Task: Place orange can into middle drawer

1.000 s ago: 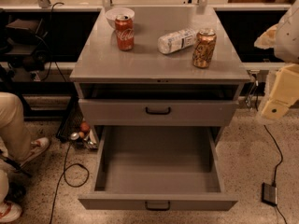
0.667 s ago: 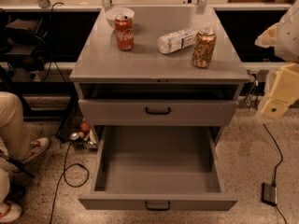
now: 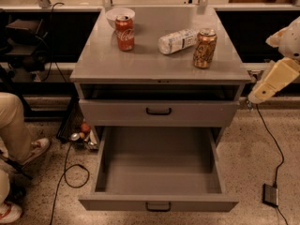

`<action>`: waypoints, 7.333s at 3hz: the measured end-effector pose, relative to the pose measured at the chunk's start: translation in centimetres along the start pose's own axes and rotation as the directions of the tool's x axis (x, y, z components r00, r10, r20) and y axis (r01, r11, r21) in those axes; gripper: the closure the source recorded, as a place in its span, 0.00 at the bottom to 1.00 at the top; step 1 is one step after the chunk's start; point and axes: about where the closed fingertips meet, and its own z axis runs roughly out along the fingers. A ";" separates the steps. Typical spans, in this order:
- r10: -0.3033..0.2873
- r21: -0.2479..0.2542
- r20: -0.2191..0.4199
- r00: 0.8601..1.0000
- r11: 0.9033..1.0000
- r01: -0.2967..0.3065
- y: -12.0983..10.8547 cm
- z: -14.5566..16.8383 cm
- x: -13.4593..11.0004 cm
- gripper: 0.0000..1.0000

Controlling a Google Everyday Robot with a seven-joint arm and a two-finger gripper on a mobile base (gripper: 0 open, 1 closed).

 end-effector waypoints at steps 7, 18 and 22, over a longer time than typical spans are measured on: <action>0.400 -0.021 0.545 0.737 0.885 -0.464 -11.6 13.6 -7.2 0.00; 0.297 0.084 0.328 0.897 0.936 -0.341 -7.5 6.0 0.5 1.00; 0.371 -0.218 -0.010 0.929 0.905 -0.364 10.6 18.4 9.9 1.00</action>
Offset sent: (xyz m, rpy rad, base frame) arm 0.1456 0.0072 -0.0729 0.3945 -0.1486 -0.2768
